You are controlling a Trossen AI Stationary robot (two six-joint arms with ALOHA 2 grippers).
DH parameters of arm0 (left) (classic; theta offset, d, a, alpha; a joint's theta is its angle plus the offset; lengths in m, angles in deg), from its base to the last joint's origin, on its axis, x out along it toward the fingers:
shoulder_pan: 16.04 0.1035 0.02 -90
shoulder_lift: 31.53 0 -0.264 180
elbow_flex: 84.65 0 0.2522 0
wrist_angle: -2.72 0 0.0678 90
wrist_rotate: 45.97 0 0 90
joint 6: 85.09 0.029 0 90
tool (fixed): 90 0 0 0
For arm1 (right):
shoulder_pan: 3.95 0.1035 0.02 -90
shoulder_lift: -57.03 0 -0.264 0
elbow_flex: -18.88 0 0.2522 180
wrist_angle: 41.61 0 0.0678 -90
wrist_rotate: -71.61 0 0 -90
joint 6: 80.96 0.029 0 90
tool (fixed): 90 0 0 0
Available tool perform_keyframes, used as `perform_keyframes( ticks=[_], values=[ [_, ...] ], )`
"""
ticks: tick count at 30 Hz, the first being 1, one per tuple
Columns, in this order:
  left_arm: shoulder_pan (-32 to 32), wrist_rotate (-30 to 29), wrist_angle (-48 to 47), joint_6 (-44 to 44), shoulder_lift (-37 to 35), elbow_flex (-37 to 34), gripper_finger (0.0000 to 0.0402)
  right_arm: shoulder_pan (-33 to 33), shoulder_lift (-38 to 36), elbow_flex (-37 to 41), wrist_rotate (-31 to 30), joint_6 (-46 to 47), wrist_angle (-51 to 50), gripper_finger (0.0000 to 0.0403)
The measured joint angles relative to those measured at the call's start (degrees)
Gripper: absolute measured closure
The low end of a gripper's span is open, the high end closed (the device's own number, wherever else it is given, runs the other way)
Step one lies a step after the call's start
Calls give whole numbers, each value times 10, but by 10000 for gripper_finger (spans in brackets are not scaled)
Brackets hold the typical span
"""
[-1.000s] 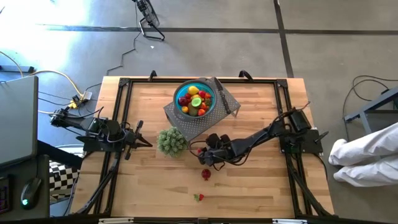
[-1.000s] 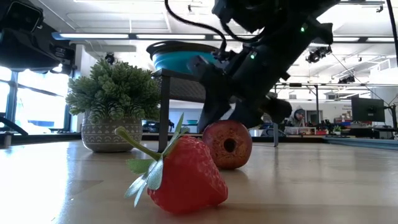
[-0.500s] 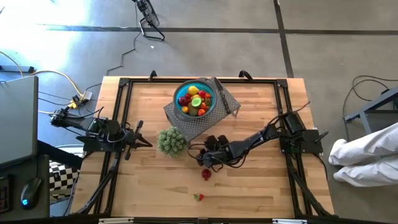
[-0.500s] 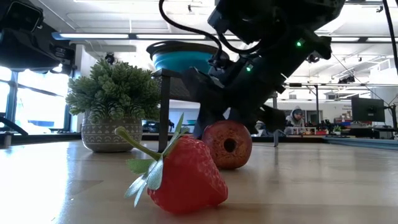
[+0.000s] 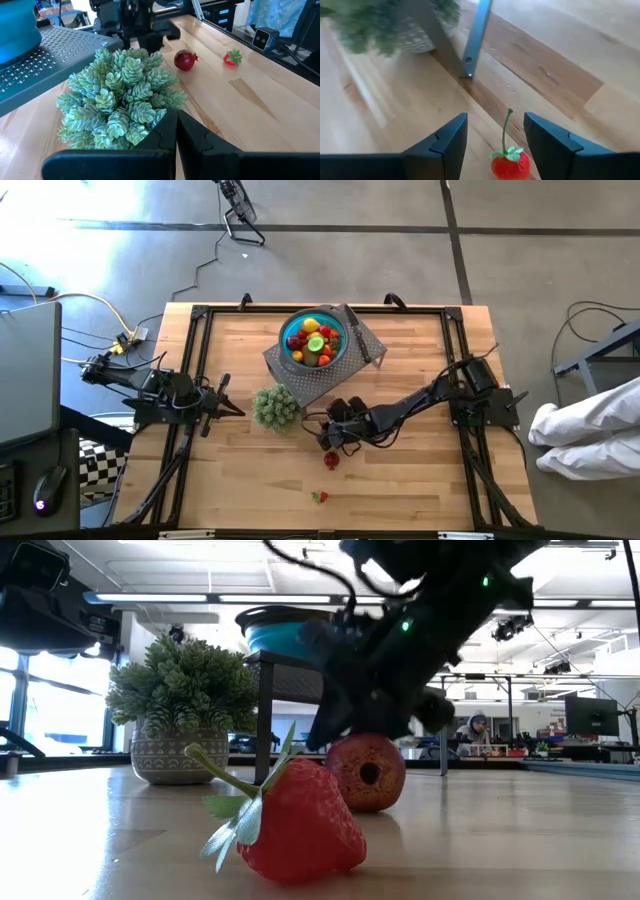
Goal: Pick & Place Fruit
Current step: Put the strawberry into the blue strainer bowl on the shelf
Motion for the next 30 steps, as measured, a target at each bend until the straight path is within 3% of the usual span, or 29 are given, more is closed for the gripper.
perform_keyframes(
  ticks=[12,30],
  values=[
    [0,0,1,0,0,0,400,0,-43,0,77,-156,-86,215],
    [0,0,1,-2,0,0,400,-24,-23,0,73,-135,-32,215]
  ],
)
